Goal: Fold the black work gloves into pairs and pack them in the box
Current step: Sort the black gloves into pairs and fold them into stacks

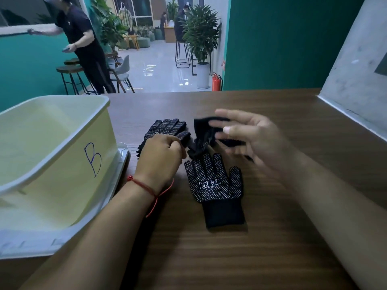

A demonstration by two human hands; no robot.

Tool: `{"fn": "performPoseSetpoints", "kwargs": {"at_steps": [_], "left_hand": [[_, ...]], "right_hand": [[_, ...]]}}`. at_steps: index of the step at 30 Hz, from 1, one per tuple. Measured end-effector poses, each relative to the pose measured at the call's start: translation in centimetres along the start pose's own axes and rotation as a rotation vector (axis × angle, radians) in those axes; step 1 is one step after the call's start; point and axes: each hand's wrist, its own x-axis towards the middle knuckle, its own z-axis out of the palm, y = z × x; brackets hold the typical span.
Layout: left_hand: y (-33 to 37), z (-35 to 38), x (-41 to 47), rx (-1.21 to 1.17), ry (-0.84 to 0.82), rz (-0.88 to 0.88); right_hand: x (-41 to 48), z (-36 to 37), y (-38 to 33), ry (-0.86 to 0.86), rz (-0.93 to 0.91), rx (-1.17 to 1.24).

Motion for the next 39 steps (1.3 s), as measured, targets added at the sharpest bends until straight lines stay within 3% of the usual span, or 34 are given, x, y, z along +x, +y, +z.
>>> {"fn": "performPoseSetpoints", "kwargs": {"at_steps": [3, 6, 9, 11, 14, 17, 20, 26, 39], "left_hand": [[-0.5, -0.2, 0.4, 0.111, -0.078, -0.001], [-0.9, -0.2, 0.3, 0.277, -0.186, 0.105], [-0.7, -0.3, 0.1, 0.254, -0.259, 0.225], [-0.3, -0.7, -0.1, 0.262, -0.363, 0.267], [-0.4, -0.8, -0.3, 0.356, -0.532, 0.194], [-0.9, -0.2, -0.3, 0.414, -0.503, 0.203], [-1.2, 0.3, -0.1, 0.467, -0.462, 0.168], [-1.9, 0.8, 0.1, 0.478, -0.451, 0.186], [-2.5, 1.1, 0.0, 0.489, -0.389, 0.226]], "right_hand": [[-1.8, -0.4, 1.5, 0.003, -0.047, -0.174], [-2.6, -1.0, 3.1, 0.136, -0.221, -0.494], [-3.0, -1.4, 4.4, 0.253, -0.392, -0.905], [-2.9, -1.2, 4.5, 0.284, -0.509, -1.045], [-2.7, -0.7, 4.6, 0.303, -0.604, -0.969], [-2.8, -0.5, 4.5, 0.298, -0.516, -0.78], [-3.2, -0.3, 4.5, 0.276, -0.537, -0.754], [-3.7, -0.7, 4.9, 0.078, -0.64, -1.012], [-3.0, -3.4, 6.5, -0.249, -0.512, -1.081]]}}
